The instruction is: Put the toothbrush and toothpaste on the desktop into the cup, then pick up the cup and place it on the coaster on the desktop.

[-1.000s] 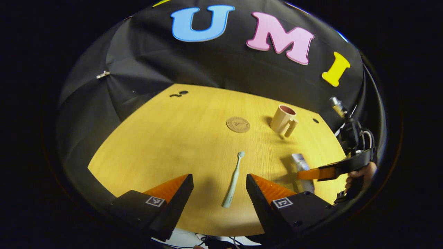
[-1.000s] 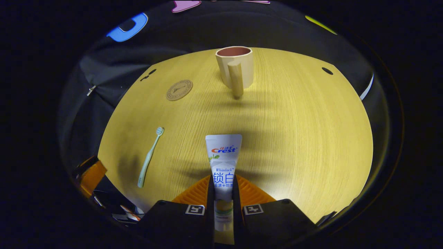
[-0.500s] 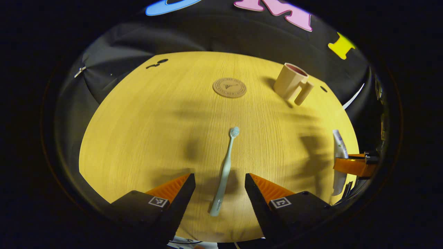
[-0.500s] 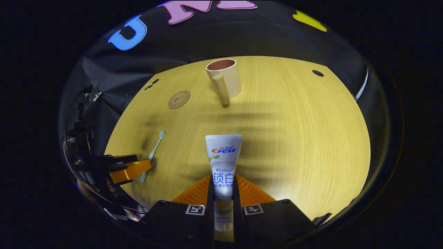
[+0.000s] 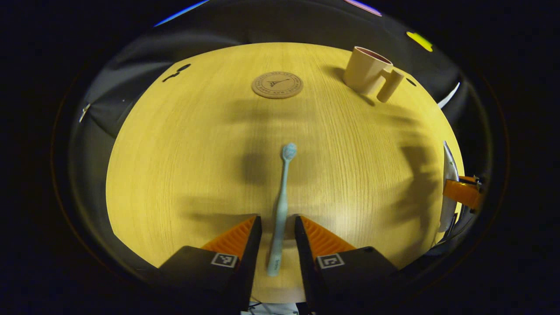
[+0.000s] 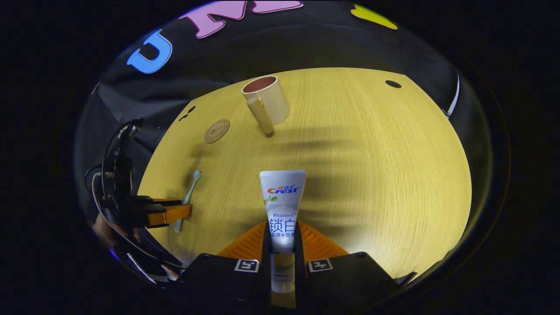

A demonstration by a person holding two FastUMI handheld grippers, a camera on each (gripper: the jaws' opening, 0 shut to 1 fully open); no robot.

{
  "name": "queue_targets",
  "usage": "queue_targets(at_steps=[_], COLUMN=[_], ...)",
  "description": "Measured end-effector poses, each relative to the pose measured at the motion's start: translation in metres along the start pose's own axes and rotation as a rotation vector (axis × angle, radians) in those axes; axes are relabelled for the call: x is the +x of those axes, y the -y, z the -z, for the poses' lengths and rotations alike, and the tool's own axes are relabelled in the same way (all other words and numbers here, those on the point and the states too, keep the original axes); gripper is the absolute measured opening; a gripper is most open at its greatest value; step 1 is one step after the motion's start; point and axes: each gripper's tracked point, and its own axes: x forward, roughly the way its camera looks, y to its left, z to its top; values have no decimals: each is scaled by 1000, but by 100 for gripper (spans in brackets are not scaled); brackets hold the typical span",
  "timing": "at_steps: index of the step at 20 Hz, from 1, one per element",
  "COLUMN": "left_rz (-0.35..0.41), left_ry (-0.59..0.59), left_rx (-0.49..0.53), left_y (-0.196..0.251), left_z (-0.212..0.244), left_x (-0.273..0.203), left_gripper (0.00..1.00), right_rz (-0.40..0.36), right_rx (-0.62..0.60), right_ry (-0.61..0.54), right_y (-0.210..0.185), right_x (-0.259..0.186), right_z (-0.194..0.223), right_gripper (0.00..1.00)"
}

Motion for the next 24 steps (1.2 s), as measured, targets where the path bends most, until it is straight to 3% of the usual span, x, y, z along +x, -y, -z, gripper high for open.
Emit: queue_targets(at_steps=[1, 2, 7, 14, 24], left_rz=[2, -3, 3, 32, 110], left_ry=[-23, -40, -39, 50, 293], left_rx=[1, 6, 17, -15, -57], left_y=[3, 5, 6, 10, 10], left_z=[-2, -4, -7, -5, -34], left_x=[0, 0, -1, -11, -80], left_gripper=[31, 23, 7, 7, 6], right_rz=[-7, -15, -26, -1, 1], right_rx=[1, 1, -6, -48, -91], right_ry=[1, 2, 30, 103, 265], right_y=[0, 0, -1, -5, -43], right_x=[0, -2, -10, -28, -53], right_z=[-1, -2, -10, -32, -119], right_gripper=[25, 25, 26, 25, 25])
